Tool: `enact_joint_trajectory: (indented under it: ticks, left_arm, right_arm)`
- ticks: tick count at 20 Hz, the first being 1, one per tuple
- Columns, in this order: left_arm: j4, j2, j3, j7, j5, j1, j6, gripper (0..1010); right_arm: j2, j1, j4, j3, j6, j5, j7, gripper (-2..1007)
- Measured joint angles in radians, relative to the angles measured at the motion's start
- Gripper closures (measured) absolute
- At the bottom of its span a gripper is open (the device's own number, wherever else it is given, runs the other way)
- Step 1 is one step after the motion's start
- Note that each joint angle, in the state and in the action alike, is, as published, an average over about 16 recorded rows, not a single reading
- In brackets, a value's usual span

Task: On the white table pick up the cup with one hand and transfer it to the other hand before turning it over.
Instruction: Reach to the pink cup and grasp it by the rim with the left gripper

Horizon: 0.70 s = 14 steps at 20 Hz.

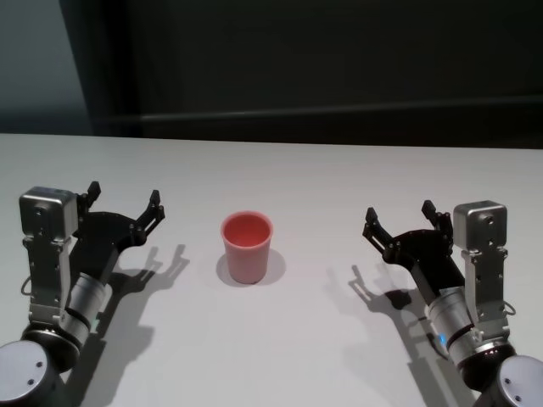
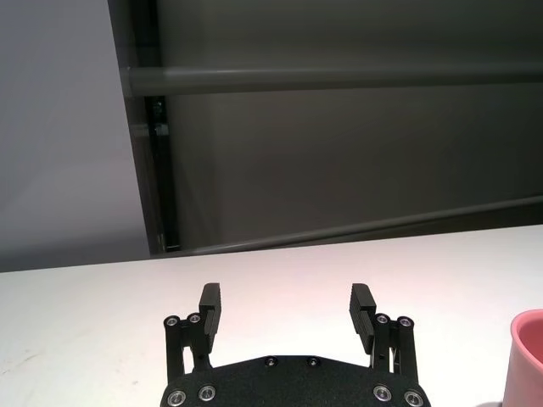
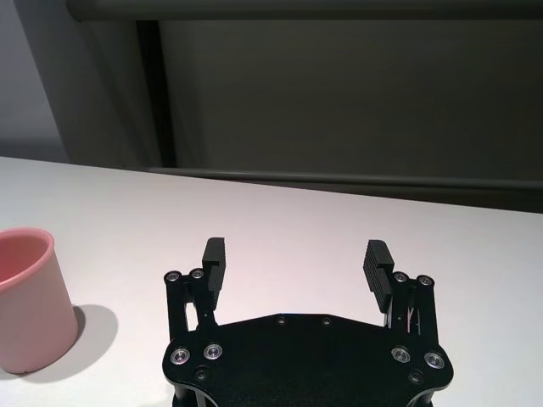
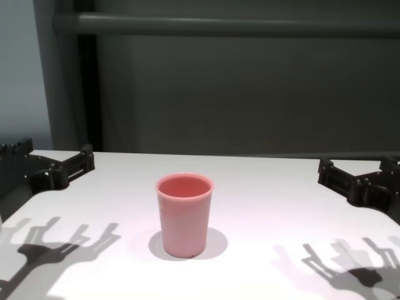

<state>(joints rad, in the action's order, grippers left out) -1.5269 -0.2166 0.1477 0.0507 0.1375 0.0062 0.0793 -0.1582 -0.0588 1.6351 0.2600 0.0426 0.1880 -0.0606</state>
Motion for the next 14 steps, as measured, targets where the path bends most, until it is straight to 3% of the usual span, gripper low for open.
enact_joint_trajectory:
  ticks: [14]
  left_arm:
    - [0.0, 0.0, 0.0, 0.0, 0.0, 0.0, 0.0, 9]
  right_arm:
    - [0.0, 0.0, 0.0, 0.0, 0.0, 0.0, 0.0, 3]
